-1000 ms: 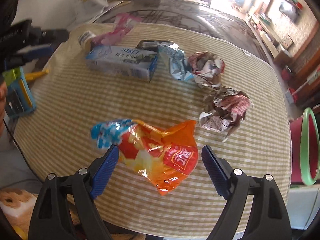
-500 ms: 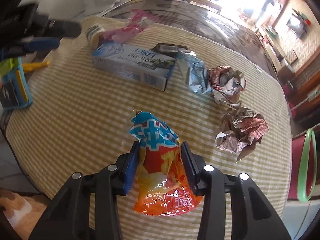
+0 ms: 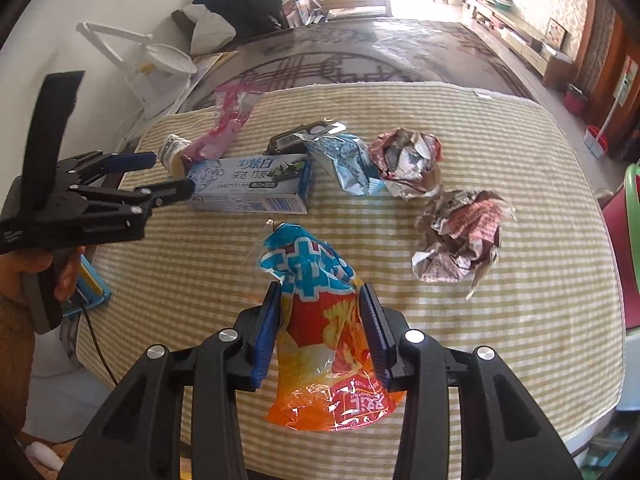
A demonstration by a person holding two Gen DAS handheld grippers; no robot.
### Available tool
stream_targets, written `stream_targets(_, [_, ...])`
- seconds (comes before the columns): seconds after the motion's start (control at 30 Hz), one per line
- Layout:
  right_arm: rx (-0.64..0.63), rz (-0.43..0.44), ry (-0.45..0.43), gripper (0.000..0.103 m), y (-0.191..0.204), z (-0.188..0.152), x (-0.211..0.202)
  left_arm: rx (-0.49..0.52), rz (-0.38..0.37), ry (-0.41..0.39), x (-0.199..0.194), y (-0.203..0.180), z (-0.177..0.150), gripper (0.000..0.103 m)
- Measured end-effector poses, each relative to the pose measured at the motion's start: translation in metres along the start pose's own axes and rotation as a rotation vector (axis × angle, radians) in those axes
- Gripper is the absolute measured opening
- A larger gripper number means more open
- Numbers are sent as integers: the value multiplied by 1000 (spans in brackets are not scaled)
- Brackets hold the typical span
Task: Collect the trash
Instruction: 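Grasp the orange snack bag with right tool while left grasps the toothpaste box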
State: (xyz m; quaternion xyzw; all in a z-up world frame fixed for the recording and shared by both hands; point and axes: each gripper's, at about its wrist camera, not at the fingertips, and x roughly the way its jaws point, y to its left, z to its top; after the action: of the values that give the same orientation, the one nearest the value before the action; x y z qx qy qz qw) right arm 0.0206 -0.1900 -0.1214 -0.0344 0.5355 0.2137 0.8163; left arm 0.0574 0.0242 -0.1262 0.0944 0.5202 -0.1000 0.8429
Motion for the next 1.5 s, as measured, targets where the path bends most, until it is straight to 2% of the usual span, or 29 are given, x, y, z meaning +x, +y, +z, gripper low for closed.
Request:
stream_targets(0.2, [55, 2, -11, 39, -12, -9, -9, 58, -22, 78, 26, 3, 8, 87])
stream_targets(0.3, [73, -2, -6, 39, -16, -12, -9, 126, 2, 120, 39, -5, 11, 89])
stream_targets(0.43, [89, 5, 1, 39, -19, -14, -9, 184, 53, 123, 53, -13, 16, 90])
stream_targets(0.67, [74, 21, 25, 40, -12, -17, -4, 170, 40, 144, 77, -19, 30, 91])
stream_targets(0.73, [71, 26, 28, 40, -10, -18, -3, 147, 30, 140, 79, -21, 29, 82])
stream_targets(0.8, [73, 29, 27, 40, -10, -17, -3, 109, 15, 128, 74, -22, 26, 67])
stream_targets(0.87, [77, 30, 23, 40, -11, -16, -4, 40, -9, 112, 67, -18, 23, 61])
stream_targets(1.0, [75, 36, 21, 40, -11, -12, -3, -185, -135, 95, 49, -5, 9, 52])
stream_targets(1.13, [65, 41, 17, 40, -7, -6, -3, -339, -218, 42, 22, 1, -9, 48])
stream_targets(1.33, [42, 58, 8, 40, -2, -2, -3, -454, -288, -43, -9, 1, -22, 46])
stream_targets(1.4, [42, 59, 14, 40, -1, -2, -1, -452, -274, -36, -8, 0, -23, 48])
stream_targets(1.5, [47, 51, 23, 40, -2, -2, 1, -419, -252, 24, 2, -5, -27, 54])
